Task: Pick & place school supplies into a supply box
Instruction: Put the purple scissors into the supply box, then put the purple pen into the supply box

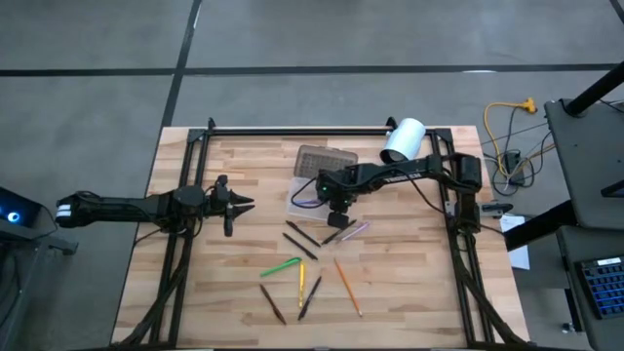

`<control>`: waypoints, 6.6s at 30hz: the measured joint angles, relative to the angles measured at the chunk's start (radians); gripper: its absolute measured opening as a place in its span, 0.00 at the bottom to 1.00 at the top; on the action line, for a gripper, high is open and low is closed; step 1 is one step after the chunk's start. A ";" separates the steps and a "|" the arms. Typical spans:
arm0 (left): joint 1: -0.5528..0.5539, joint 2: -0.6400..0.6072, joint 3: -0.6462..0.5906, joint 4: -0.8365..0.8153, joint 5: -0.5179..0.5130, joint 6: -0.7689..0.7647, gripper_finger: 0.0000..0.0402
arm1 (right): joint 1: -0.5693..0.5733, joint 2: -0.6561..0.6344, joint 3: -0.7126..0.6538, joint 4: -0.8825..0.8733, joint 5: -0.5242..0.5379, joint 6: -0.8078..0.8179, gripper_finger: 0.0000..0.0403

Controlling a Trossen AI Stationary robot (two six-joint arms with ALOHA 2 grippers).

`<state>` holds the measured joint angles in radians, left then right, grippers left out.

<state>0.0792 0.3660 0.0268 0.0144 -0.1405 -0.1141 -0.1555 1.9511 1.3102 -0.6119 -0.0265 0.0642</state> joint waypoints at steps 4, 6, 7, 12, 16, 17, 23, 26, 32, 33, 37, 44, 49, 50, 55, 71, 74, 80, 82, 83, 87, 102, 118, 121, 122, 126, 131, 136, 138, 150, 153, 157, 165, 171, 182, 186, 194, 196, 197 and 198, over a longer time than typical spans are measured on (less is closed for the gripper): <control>0.000 0.000 0.000 0.000 0.000 0.000 0.17 | 0.000 0.011 0.016 -0.016 0.000 -0.002 0.03; 0.000 0.000 0.000 0.000 0.000 0.000 0.17 | 0.000 0.011 0.020 -0.021 0.000 -0.004 0.03; 0.000 0.000 0.000 0.000 0.000 0.000 0.17 | 0.000 0.011 0.023 -0.018 0.000 -0.008 0.03; 0.000 0.000 0.000 0.000 0.000 0.000 0.17 | 0.000 0.011 0.023 -0.046 0.000 -0.019 0.03; 0.000 0.000 0.000 0.000 0.000 0.000 0.17 | 0.000 0.011 0.022 -0.071 0.001 -0.022 0.03; 0.000 0.000 0.000 0.000 0.000 0.000 0.17 | 0.000 0.011 0.022 -0.072 0.001 -0.023 0.03; 0.000 0.000 0.000 0.000 0.000 0.000 0.17 | 0.000 0.011 0.022 -0.069 0.001 -0.051 0.03; 0.000 0.000 0.000 0.000 0.000 0.000 0.17 | 0.000 0.011 0.021 -0.066 0.001 -0.068 0.03; 0.000 0.000 0.000 0.000 0.000 0.000 0.17 | 0.000 0.011 0.018 -0.066 -0.007 -0.102 0.03; 0.000 0.000 0.000 0.000 0.000 0.000 0.17 | 0.000 0.011 0.017 -0.066 -0.008 -0.102 0.03; 0.000 0.000 0.000 0.000 0.000 0.000 0.17 | 0.000 0.011 0.016 -0.065 -0.011 -0.119 0.03; 0.000 0.000 0.000 0.000 0.000 0.000 0.17 | 0.000 0.011 0.016 -0.064 -0.020 -0.128 0.03; 0.000 0.000 0.000 0.000 0.000 0.000 0.17 | 0.000 0.011 0.016 -0.062 -0.035 -0.143 0.05; 0.000 0.000 0.000 0.000 0.000 0.000 0.17 | 0.000 0.011 0.016 -0.062 -0.035 -0.143 0.06; 0.000 0.000 0.000 0.000 0.000 0.000 0.17 | 0.000 0.011 0.016 -0.059 -0.035 -0.143 0.14; 0.000 0.000 0.000 0.000 0.000 0.000 0.17 | 0.008 -0.020 0.059 -0.065 -0.032 -0.176 0.23; 0.000 0.000 0.000 0.000 0.000 0.000 0.17 | 0.022 -0.041 0.059 -0.074 -0.026 -0.180 0.21; 0.000 0.000 0.000 0.000 0.000 0.000 0.17 | 0.078 -0.083 0.059 -0.134 -0.026 -0.199 0.19; 0.000 0.000 0.000 0.000 0.000 0.000 0.17 | 0.101 -0.094 0.059 -0.149 -0.026 -0.199 0.18; 0.000 0.000 0.000 0.000 0.000 0.000 0.17 | 0.112 -0.099 0.059 -0.154 -0.026 -0.199 0.18; 0.000 0.000 0.000 0.000 0.000 0.000 0.17 | 0.163 -0.118 0.058 -0.170 -0.024 -0.199 0.19; 0.000 0.000 0.000 0.000 0.000 0.000 0.17 | 0.308 -0.134 0.057 -0.230 -0.023 -0.206 0.17; 0.000 0.000 0.000 0.000 0.000 0.000 0.17 | 0.314 -0.133 0.010 -0.246 -0.023 -0.215 0.17; 0.000 0.000 0.000 0.000 0.000 0.000 0.17 | 0.314 -0.132 0.008 -0.246 -0.023 -0.243 0.17; 0.000 0.000 0.000 0.000 0.000 0.000 0.17 | 0.314 -0.132 0.008 -0.245 -0.023 -0.251 0.17; 0.000 0.000 0.000 0.000 0.000 0.000 0.17 | 0.314 -0.132 0.008 -0.244 -0.023 -0.259 0.18; 0.000 0.000 0.000 0.000 0.000 0.000 0.17 | 0.301 -0.132 0.008 -0.240 -0.023 -0.260 0.19; 0.000 0.000 0.000 0.000 0.000 0.000 0.17 | 0.280 -0.132 0.008 -0.238 -0.023 -0.252 0.17; 0.000 0.000 0.000 0.000 0.000 0.000 0.17 | 0.277 -0.132 0.004 -0.237 -0.023 -0.251 0.17; 0.000 0.000 0.000 0.000 0.000 0.000 0.17 | 0.276 -0.122 -0.007 -0.237 0.012 -0.253 0.20; 0.000 0.000 0.000 0.000 0.000 0.000 0.17 | 0.276 -0.099 -0.010 -0.239 0.012 -0.273 0.20; 0.000 0.000 0.000 0.000 0.000 0.000 0.17 | 0.272 -0.081 -0.010 -0.238 0.013 -0.301 0.18; 0.000 0.000 0.000 0.000 0.000 0.000 0.17 | 0.268 -0.068 -0.010 -0.229 0.014 -0.311 0.17; 0.000 0.000 0.000 0.000 0.000 0.000 0.17 | 0.262 -0.032 -0.011 -0.223 0.014 -0.338 0.17; 0.000 0.000 0.000 0.000 0.000 0.000 0.17 | 0.251 0.009 -0.011 -0.215 0.012 -0.372 0.17; 0.000 0.000 0.000 0.000 0.000 0.000 0.17 | 0.247 0.026 -0.011 -0.213 0.012 -0.372 0.17; 0.000 0.000 0.000 0.000 0.000 0.000 0.17 | 0.246 0.043 -0.008 -0.212 0.012 -0.401 0.17; 0.000 0.000 0.000 0.000 0.000 0.000 0.17 | 0.246 0.044 -0.008 -0.212 0.012 -0.401 0.17; 0.000 0.000 0.000 0.000 0.000 0.000 0.17 | 0.246 0.044 -0.008 -0.212 0.012 -0.400 0.17; 0.000 0.000 0.000 0.000 0.000 0.000 0.17 | 0.246 0.044 -0.008 -0.212 0.012 -0.400 0.17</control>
<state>0.0789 0.3660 0.0269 0.0146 -0.1406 -0.1143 0.0906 1.9951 1.3023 -0.8238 -0.0147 -0.3363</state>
